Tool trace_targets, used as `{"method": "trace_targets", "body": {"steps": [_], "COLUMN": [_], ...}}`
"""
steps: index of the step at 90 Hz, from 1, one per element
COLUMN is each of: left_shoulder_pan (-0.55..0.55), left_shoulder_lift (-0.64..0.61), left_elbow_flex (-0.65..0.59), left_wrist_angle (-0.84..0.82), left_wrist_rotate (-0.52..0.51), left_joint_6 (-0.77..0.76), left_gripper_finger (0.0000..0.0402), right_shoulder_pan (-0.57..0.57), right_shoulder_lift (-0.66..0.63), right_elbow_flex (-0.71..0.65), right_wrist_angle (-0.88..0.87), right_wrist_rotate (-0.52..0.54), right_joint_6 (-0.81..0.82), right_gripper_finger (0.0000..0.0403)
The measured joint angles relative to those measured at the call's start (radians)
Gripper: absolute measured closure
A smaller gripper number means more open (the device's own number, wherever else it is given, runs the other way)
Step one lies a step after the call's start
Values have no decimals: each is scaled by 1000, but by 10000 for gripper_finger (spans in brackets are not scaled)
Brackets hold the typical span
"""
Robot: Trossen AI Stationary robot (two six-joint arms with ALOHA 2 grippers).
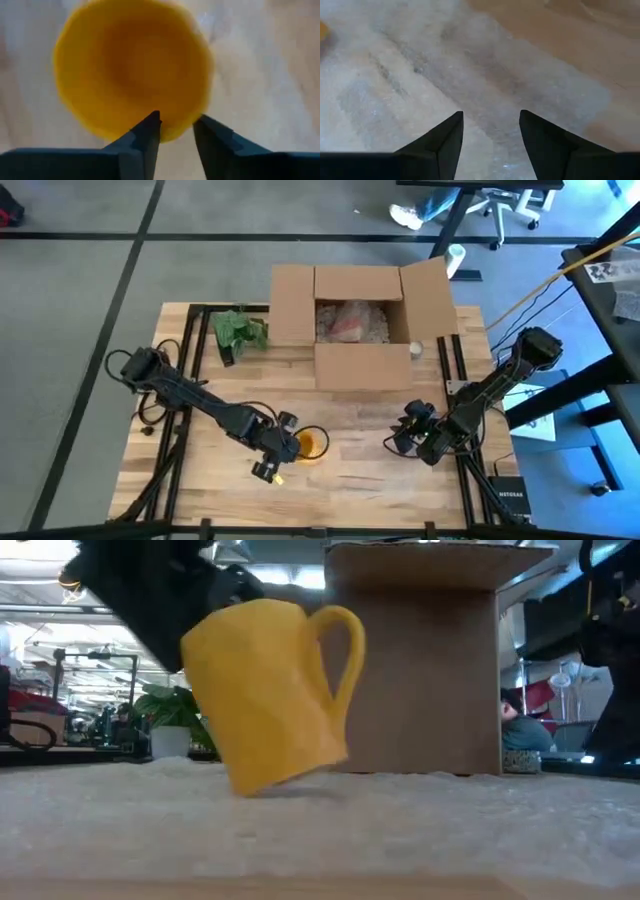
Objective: Wrap mug
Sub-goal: Wrap the yellow mug with the bubble wrap
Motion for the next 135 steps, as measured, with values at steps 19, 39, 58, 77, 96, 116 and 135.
{"method": "trace_targets", "body": {"steps": [19,39,58,77,96,116,135], "left_shoulder_pan": [-25,-12,-36,-81,-99,-99,-87], "left_shoulder_lift": [-11,-14,-54,-94,-94,-94,-94], "left_elbow_flex": [4,3,3,3,-105,-250,-379], "left_wrist_angle": [148,149,55,-20,-15,153,422], "left_wrist_rotate": [-70,-80,-142,-182,-180,-177,-133], "left_joint_6": [99,120,41,-72,-206,-287,-266], "left_gripper_finger": [301,301,301,301,301,301,301], "right_shoulder_pan": [0,0,0,0,0,0,0], "right_shoulder_lift": [0,0,-11,-37,-40,-40,-40], "right_elbow_flex": [0,0,0,0,1,1,1], "right_wrist_angle": [-2,-9,-53,-122,-149,-129,-115], "right_wrist_rotate": [43,30,30,29,-28,-85,-110], "right_joint_6": [-8,0,23,46,71,38,32], "right_gripper_finger": [221,221,221,221,221,221,221]}}
